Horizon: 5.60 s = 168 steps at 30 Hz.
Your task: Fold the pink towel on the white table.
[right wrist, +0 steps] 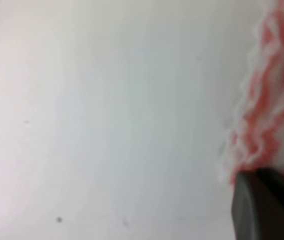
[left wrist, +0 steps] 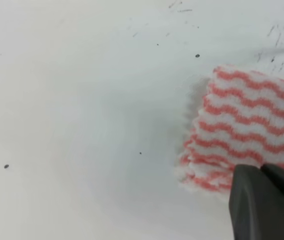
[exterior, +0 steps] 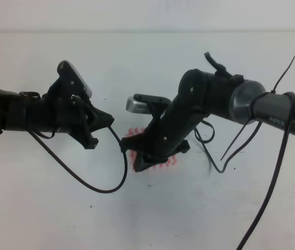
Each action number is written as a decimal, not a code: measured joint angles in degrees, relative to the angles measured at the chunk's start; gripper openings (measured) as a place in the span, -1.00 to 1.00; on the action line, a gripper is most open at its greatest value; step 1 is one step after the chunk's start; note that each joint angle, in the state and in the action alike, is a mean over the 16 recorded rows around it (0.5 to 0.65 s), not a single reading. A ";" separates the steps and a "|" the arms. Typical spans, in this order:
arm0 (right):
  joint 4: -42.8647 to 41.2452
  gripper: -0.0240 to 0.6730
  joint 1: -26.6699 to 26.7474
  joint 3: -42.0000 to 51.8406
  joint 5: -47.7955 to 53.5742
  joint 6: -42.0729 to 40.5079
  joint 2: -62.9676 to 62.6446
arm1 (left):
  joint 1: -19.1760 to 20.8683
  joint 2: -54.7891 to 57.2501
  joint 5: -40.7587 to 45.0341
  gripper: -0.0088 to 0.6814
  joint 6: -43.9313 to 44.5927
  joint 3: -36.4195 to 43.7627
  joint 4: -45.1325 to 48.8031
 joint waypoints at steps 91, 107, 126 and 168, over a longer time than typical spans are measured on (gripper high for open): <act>-24.09 -0.98 -7.44 -17.66 8.51 10.96 -4.03 | -14.45 6.68 -1.97 -0.99 -1.03 0.00 -8.30; -24.00 -0.98 -7.72 -17.66 9.08 10.82 -4.33 | -14.87 8.52 -0.30 -0.99 2.89 -0.22 -12.08; -23.91 -0.98 -7.69 -17.65 8.81 10.67 -4.15 | -14.94 13.70 -5.37 -0.99 6.76 -9.93 -19.71; -23.50 -0.98 -7.69 -17.66 8.41 10.63 -4.20 | -14.94 14.58 -0.65 -0.99 -17.03 -10.80 3.73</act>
